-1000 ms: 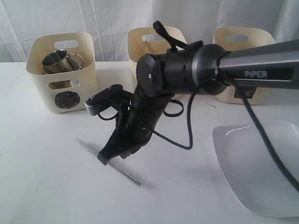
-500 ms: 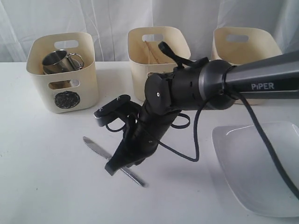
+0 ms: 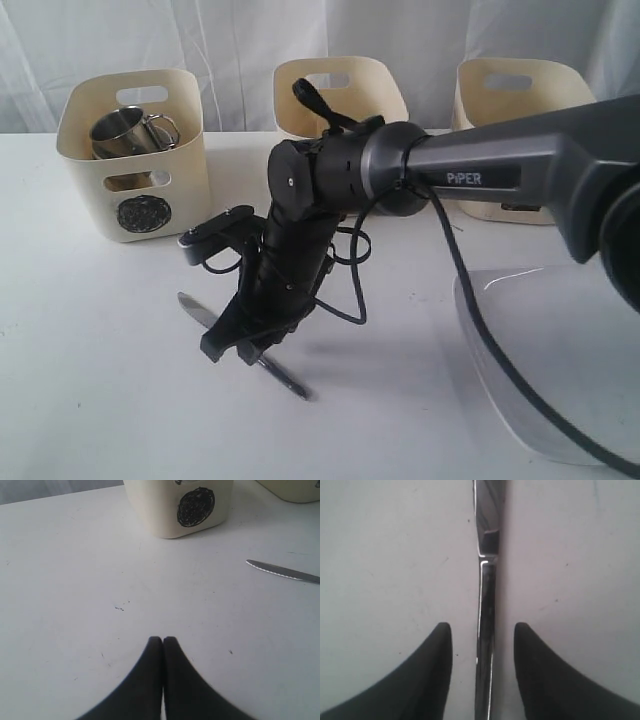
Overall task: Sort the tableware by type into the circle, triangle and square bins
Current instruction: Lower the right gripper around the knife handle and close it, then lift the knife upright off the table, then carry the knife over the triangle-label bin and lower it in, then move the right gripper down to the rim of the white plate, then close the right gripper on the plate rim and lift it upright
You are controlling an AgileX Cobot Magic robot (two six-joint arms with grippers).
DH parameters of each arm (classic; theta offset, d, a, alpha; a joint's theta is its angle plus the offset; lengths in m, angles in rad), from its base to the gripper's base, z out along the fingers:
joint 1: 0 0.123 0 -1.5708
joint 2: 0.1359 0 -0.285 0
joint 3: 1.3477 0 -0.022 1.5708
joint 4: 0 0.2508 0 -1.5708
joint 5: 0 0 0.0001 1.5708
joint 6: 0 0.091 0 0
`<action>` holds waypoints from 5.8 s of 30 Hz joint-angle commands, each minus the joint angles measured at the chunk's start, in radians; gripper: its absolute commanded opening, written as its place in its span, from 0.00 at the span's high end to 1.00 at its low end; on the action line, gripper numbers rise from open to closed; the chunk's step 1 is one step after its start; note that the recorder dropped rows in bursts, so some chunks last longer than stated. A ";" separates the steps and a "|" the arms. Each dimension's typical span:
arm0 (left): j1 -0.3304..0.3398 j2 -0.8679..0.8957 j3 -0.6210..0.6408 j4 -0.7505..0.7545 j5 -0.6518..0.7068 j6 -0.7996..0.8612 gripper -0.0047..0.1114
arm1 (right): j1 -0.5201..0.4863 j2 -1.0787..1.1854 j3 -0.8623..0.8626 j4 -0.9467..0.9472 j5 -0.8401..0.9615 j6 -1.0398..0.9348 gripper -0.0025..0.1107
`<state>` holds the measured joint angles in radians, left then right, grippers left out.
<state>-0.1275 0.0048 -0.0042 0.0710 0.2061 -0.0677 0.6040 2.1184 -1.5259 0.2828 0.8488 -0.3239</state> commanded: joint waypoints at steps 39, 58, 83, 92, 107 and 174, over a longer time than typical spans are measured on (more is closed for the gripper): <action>-0.002 -0.005 0.004 -0.007 0.004 -0.002 0.96 | 0.103 0.147 -0.068 -0.283 0.127 0.137 0.64; -0.002 -0.005 0.004 -0.007 0.004 -0.002 0.96 | 0.094 -0.132 0.085 -0.091 -0.109 0.083 0.98; -0.002 -0.005 0.004 -0.007 0.004 -0.002 0.96 | -0.262 -0.082 -0.153 -0.153 -0.759 0.120 0.98; -0.002 -0.005 0.004 -0.007 0.004 -0.002 0.96 | -0.314 0.071 -0.343 -0.155 -0.654 0.119 0.70; -0.002 -0.005 0.004 -0.007 0.004 -0.002 0.96 | -0.320 -0.214 -0.104 -0.256 -0.330 0.119 0.69; -0.002 -0.005 0.004 -0.007 0.004 -0.002 0.96 | 0.141 -0.261 0.783 -1.062 0.117 1.068 0.64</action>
<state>-0.1275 0.0048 -0.0042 0.0710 0.2061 -0.0677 0.7561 1.8420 -0.7588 -0.7947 0.9981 0.7324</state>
